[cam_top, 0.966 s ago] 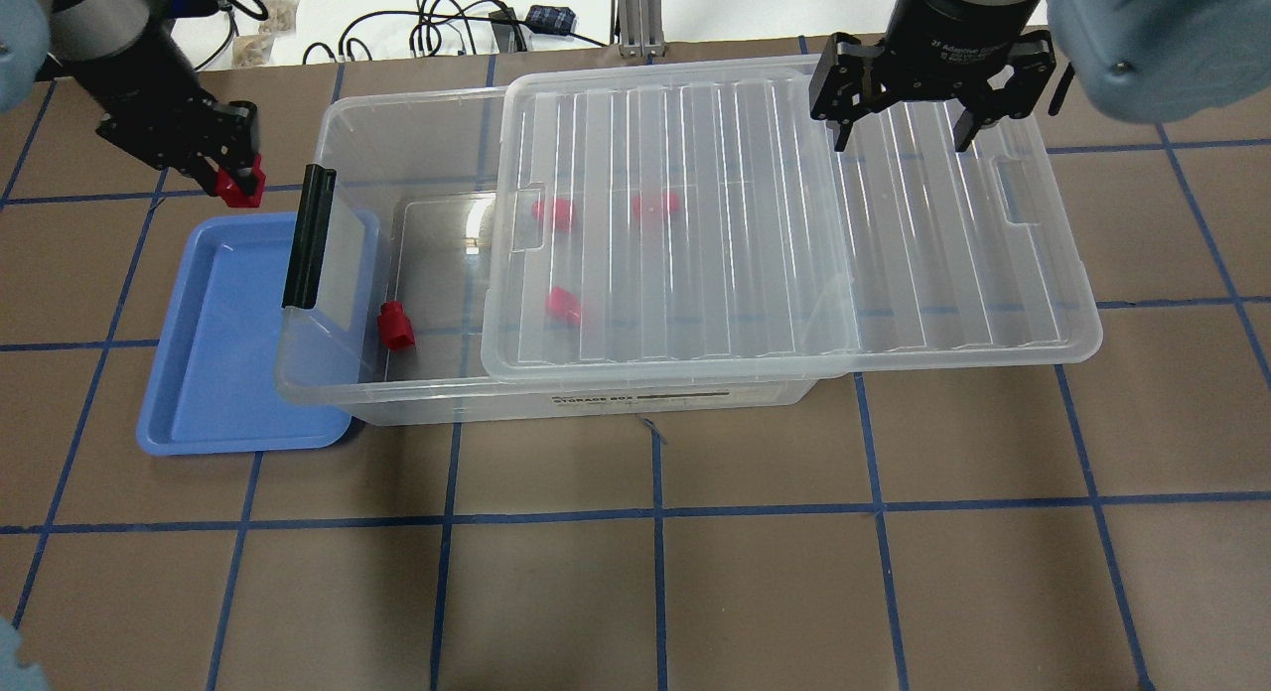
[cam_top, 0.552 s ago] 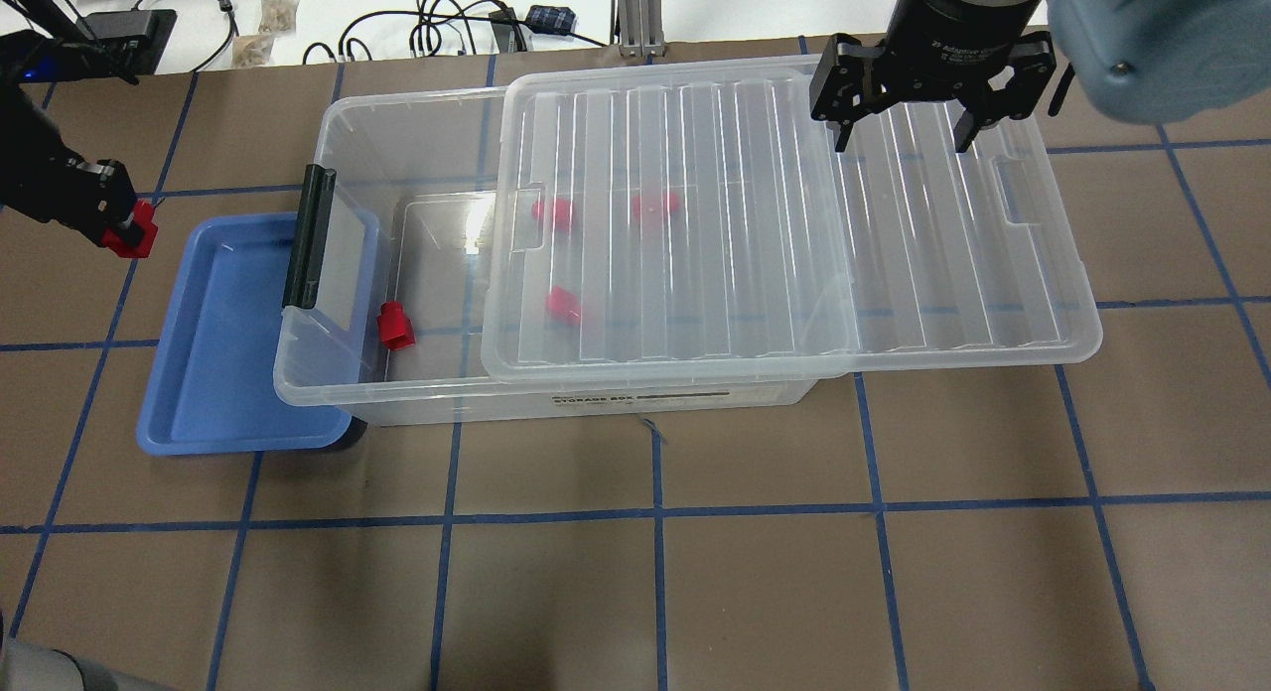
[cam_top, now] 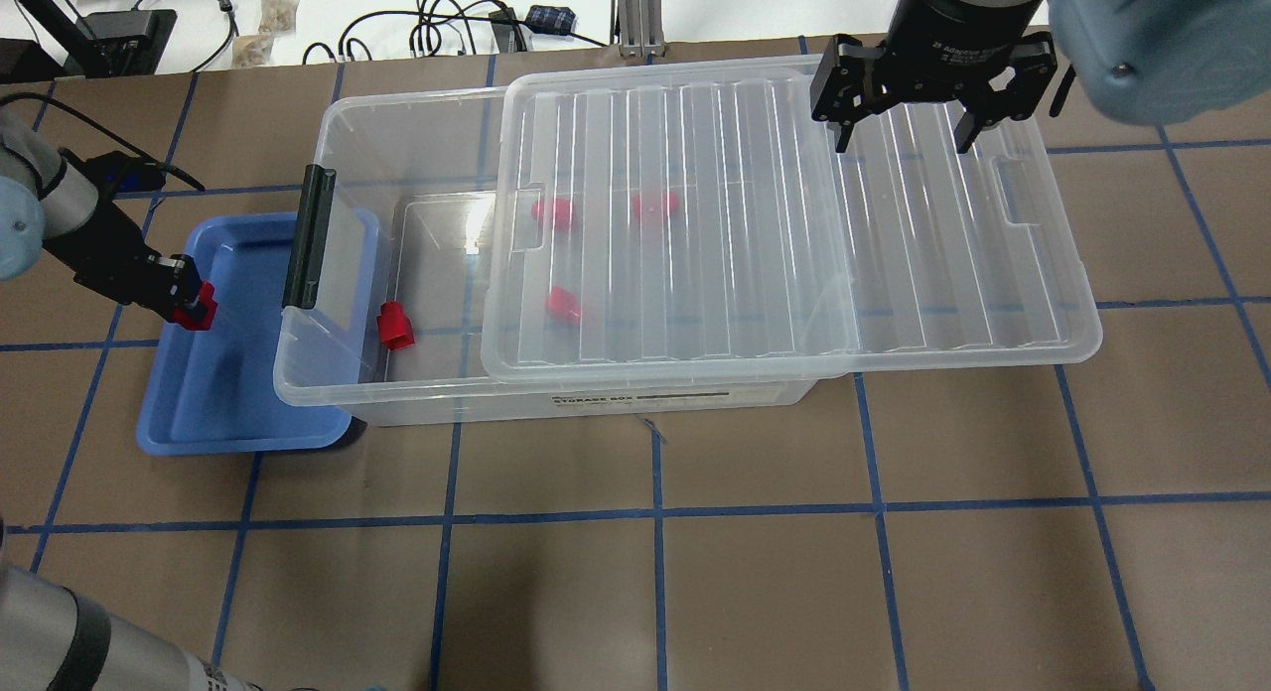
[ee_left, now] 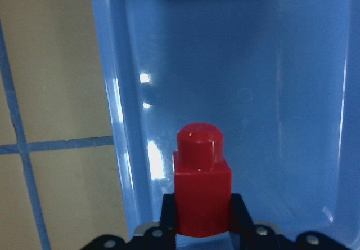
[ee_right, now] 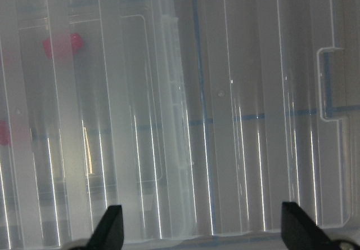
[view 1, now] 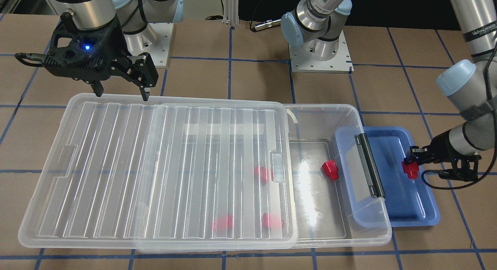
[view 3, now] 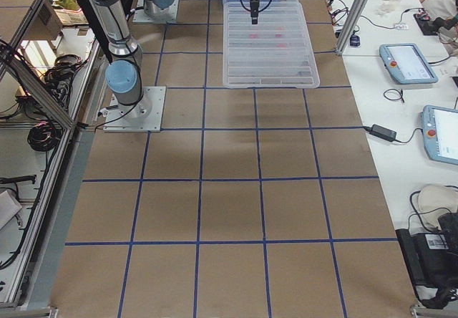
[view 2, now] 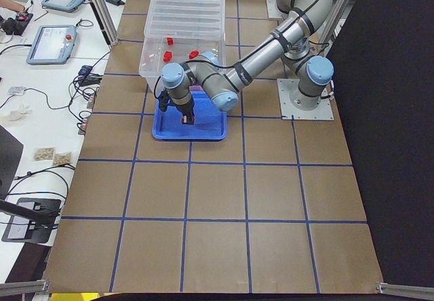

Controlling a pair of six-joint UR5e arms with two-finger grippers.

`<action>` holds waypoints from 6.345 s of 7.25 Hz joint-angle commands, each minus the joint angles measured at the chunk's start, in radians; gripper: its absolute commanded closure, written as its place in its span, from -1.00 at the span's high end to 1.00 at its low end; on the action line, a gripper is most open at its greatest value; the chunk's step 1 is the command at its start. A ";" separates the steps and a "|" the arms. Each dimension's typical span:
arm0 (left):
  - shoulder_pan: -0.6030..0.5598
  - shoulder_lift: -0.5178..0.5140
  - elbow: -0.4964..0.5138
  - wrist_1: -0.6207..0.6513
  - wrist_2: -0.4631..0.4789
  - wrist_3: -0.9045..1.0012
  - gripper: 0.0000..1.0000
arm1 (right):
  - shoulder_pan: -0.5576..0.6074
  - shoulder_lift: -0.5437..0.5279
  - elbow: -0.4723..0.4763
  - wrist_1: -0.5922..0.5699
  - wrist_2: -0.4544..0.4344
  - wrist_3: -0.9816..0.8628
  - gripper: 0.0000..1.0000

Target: Place red block in blue tray from box

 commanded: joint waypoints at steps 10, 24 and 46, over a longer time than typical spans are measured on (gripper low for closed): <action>-0.023 -0.042 -0.031 0.040 -0.061 -0.003 0.68 | -0.148 0.009 0.007 -0.008 0.000 -0.253 1.00; -0.336 0.398 0.225 -0.461 -0.013 -0.484 1.00 | -0.448 0.201 0.231 -0.402 0.093 -0.629 1.00; -0.458 0.400 0.164 -0.484 -0.007 -0.514 1.00 | -0.118 -0.051 0.050 0.011 0.075 -0.118 1.00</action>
